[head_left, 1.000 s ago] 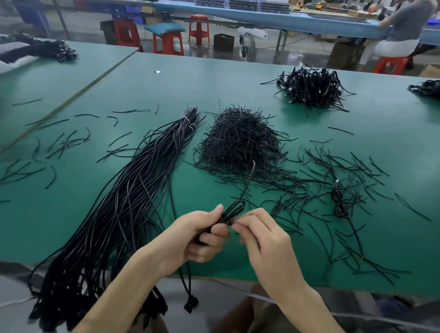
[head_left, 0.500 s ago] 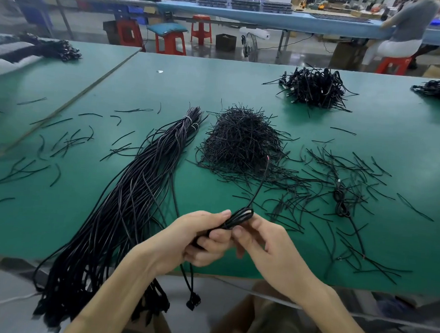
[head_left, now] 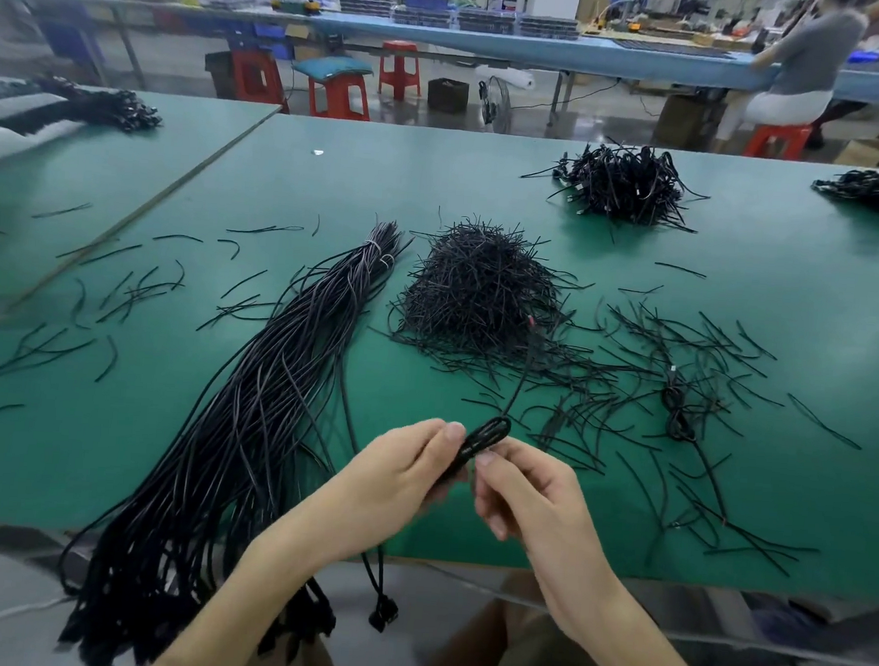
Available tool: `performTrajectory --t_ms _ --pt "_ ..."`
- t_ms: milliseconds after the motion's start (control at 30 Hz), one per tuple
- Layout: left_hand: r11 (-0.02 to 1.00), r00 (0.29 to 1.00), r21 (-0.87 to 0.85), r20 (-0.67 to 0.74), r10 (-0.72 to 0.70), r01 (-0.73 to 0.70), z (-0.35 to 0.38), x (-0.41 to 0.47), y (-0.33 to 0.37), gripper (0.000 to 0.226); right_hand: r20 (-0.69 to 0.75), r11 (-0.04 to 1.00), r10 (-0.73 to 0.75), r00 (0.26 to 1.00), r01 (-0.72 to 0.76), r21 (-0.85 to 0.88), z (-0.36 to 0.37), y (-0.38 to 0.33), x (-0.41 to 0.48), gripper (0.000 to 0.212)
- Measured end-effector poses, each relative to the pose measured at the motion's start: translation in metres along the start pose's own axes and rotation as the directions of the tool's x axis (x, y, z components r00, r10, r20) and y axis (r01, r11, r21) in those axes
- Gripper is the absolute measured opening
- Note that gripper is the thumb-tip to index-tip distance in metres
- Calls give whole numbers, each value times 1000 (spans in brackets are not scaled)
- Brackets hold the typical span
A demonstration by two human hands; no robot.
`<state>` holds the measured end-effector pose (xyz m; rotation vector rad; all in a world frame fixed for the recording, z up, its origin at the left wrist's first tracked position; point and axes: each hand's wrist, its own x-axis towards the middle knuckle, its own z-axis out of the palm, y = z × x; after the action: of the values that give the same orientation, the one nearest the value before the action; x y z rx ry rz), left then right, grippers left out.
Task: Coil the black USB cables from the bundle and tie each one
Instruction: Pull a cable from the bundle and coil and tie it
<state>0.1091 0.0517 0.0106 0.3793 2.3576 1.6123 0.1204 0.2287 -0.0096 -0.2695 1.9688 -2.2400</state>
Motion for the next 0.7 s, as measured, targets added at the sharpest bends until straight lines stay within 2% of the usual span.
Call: performTrajectory --t_ms 67,167,267,333,400,467,633,700 --pt "988 997 146 -38 63 -57 3 -3 0 32 -44 999 -21 999 19 -40 2 -2 1 25" --pt "973 992 220 -82 91 -71 9 -6 -1 13 -63 994 -58 996 51 -102 3 -5 1 30" --pt "888 971 459 -220 92 20 19 -4 -1 22 -76 934 -141 987 107 -341 7 -3 2 31" --pt "826 955 558 -279 104 73 26 -3 0 27 -93 820 -250 964 160 -549 7 0 2 27" --pt "831 950 551 -294 107 77 32 -3 0 30 -100 712 -337 936 184 -678 6 2 1 19" --pt "864 948 498 -304 96 73 33 -3 0 30 -121 675 -381 917 186 -714 6 2 0 12" --pt "932 946 359 -315 75 46 34 -6 3 30 -223 791 -300 928 112 -602 9 1 0 16" --pt "930 941 364 -329 79 50 35 -5 3 34 -245 811 -280 928 92 -577 9 1 1 15"
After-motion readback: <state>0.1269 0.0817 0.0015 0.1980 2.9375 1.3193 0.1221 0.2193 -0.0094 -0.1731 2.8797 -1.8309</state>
